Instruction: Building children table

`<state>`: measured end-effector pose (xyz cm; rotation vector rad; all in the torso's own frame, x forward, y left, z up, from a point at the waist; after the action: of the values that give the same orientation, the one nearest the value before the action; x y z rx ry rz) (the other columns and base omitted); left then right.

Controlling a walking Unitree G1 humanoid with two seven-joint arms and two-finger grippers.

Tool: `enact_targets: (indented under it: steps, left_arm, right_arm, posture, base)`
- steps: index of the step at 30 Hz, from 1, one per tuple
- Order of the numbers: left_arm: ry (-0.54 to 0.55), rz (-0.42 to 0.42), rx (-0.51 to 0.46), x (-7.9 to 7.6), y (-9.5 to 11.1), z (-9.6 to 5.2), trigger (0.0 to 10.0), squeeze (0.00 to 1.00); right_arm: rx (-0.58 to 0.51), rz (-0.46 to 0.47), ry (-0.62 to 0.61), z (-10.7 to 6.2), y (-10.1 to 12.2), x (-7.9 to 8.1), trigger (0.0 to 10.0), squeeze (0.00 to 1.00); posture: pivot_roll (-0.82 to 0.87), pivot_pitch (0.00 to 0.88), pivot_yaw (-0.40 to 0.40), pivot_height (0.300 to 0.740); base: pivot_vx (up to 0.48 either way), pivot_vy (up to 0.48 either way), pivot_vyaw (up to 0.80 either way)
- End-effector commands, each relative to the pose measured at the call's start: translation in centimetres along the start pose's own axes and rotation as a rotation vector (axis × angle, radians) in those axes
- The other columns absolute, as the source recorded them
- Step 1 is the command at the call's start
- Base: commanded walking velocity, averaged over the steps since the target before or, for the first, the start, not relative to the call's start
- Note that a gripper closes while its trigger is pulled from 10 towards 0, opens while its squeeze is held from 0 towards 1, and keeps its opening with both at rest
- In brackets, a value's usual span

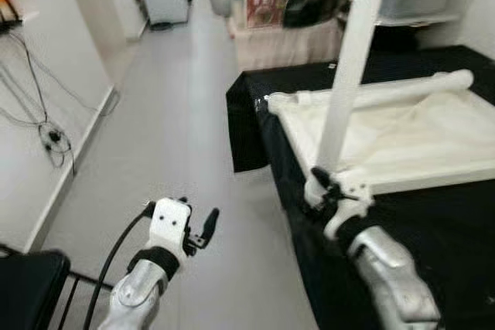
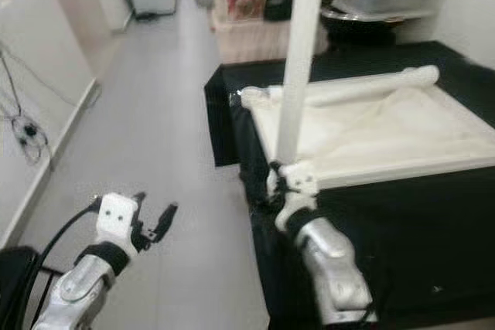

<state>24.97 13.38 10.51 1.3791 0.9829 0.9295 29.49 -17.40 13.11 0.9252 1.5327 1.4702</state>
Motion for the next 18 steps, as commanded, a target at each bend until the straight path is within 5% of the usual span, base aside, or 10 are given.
enact_targets:
  steps: [1,3,4,7,8,9,11,15,16,18]
  left_arm:
    - [-0.052,0.005,-0.014,-0.4,0.3,-0.2,10.0,0.00]
    - [-0.096,0.006,-0.017,-0.9,0.4,-0.3,10.0,0.00]
    - [-0.235,0.010,-0.027,-2.4,0.6,-0.6,10.0,0.00]
    - [-0.280,0.015,-0.028,-2.9,0.7,-0.7,10.0,0.00]
    - [-0.316,0.015,-0.026,-3.3,0.7,-0.9,10.0,0.00]
    - [-0.341,0.007,-0.024,-3.5,0.7,-1.0,10.0,0.00]
    - [-0.382,-0.022,-0.023,-3.9,0.8,-1.1,10.0,0.00]
    - [-0.410,-0.035,-0.023,-4.0,1.0,-1.2,10.0,0.00]
    - [-0.426,-0.043,-0.021,-4.0,1.0,-1.2,10.0,0.00]
    - [-0.440,-0.048,-0.022,-4.1,1.1,-1.2,10.0,0.00]
  right_arm:
    - [0.002,0.012,0.012,-0.6,0.2,-0.9,10.0,0.00]
    - [0.013,0.002,0.077,-1.0,0.3,-0.9,10.0,0.00]
    - [0.059,-0.051,0.233,-2.0,0.3,-1.3,10.0,0.00]
    - [0.084,-0.055,0.273,-2.2,0.2,-1.6,10.0,0.00]
    - [0.092,-0.073,0.310,-2.5,0.4,-1.9,10.0,0.71]
    - [0.099,-0.077,0.323,-2.6,0.7,-2.4,10.0,1.00]
    - [0.107,-0.142,0.267,-2.2,1.5,-4.8,10.0,1.00]
    - [0.123,-0.215,0.174,-1.6,2.3,-7.2,10.0,1.00]
    - [0.135,-0.246,0.141,-1.2,2.6,-8.0,10.0,0.00]
    - [0.130,-0.256,0.125,-0.8,3.3,-8.7,10.0,0.00]
  posture:
    - [0.03,0.000,0.018,0.740]
    - [0.03,0.000,0.018,0.740]
    - [0.03,0.000,0.009,0.740]
    - [0.03,0.000,0.008,0.740]
    - [0.04,0.000,0.005,0.740]
    - [0.04,0.000,0.004,0.740]
    - [0.04,0.000,0.003,0.740]
    - [0.04,0.000,0.010,0.740]
    - [0.04,0.000,0.014,0.740]
    - [0.04,0.000,0.016,0.740]
  base:
    - [0.000,0.000,0.00]
    - [0.000,0.000,0.00]
    - [0.000,0.000,0.00]
    - [0.000,0.000,0.00]
    - [0.000,0.000,0.00]
    - [0.000,0.000,0.00]
    - [0.000,0.000,0.00]
    - [0.000,0.000,0.00]
    - [0.000,0.000,0.00]
    - [0.000,0.000,0.00]
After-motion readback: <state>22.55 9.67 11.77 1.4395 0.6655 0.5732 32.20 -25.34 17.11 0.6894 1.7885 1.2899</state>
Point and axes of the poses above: a point about 5 cm out from each wrist's last joint towards the gripper, its own z axis pointing out of the wrist towards the gripper, its own y axis along the axis of the wrist's last joint, x = y × z, the point moved 2 cm from there along z, pointing out of the wrist towards the gripper, and after that the axes turned 5 degrees about -z, right-handed, at the moved point
